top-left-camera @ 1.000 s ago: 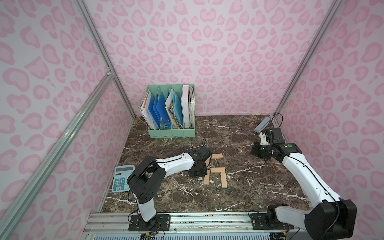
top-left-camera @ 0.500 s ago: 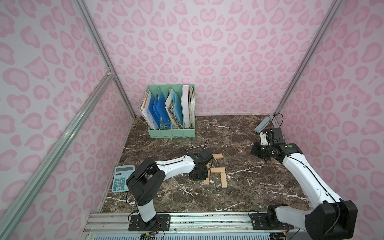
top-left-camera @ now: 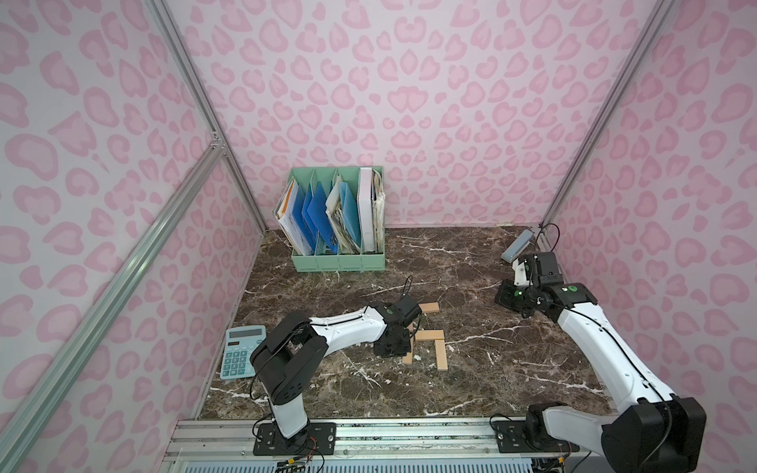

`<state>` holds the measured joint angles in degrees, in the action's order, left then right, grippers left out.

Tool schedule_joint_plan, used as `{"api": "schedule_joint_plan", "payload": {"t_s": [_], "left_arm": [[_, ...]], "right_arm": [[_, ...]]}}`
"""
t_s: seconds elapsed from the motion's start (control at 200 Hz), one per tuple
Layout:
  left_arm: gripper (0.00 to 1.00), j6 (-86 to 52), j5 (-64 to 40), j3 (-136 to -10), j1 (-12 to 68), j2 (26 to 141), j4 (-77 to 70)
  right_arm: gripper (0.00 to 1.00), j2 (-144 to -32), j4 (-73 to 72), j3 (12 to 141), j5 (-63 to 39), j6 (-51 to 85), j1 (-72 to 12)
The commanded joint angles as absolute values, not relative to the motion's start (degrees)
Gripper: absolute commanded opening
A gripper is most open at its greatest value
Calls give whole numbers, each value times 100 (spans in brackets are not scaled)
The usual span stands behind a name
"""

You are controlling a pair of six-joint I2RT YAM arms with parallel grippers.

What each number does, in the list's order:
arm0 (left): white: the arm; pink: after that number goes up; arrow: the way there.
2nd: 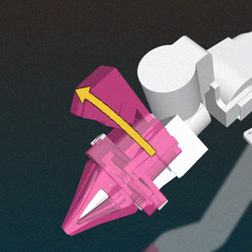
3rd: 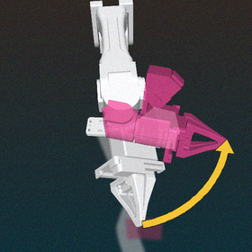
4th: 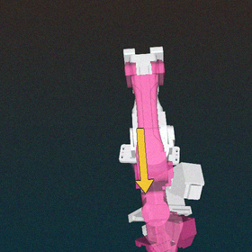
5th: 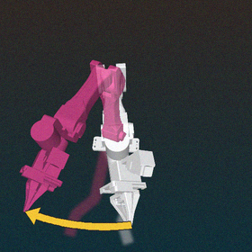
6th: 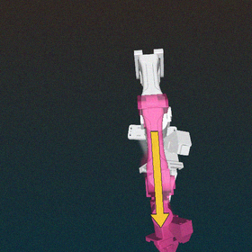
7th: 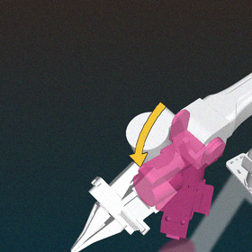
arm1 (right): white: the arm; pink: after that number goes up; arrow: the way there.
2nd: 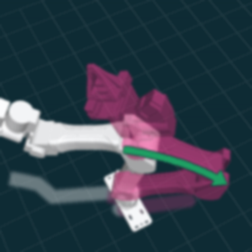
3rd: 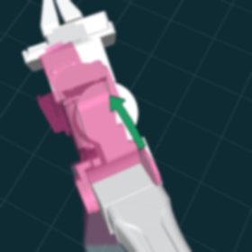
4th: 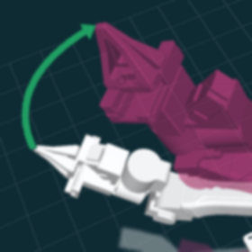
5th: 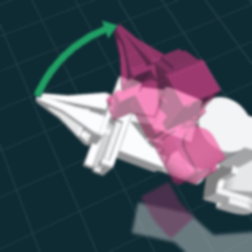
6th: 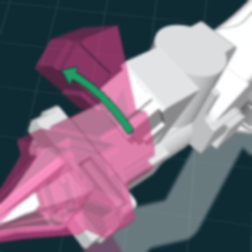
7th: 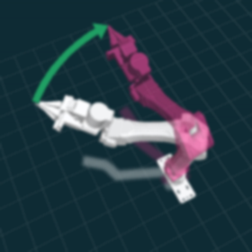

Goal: Assemble the number 6 with building blocks
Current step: Assemble the building block at the center of the board.

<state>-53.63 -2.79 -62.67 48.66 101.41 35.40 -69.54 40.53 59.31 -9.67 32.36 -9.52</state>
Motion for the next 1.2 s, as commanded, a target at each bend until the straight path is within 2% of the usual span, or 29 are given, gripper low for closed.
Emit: {"api": "schedule_joint_plan", "payload": {"t_s": [0.0,1.045,1.12,1.195], "left_arm": [[31,-5361,-282,-6286,4868,10173,3578],[30,-5394,-107,-6244,4922,9961,3773],[33,-5319,79,-6236,4922,9721,3944],[44,-5147,385,-6231,4861,9335,4074]], "right_arm": [[0,-6930,4017,5935,-914,3234,-958],[0,-6853,4060,5906,-932,3232,-976],[0,-6827,4055,5884,-949,3212,-978],[5,-6804,4044,5860,-958,3207,-976]]}}
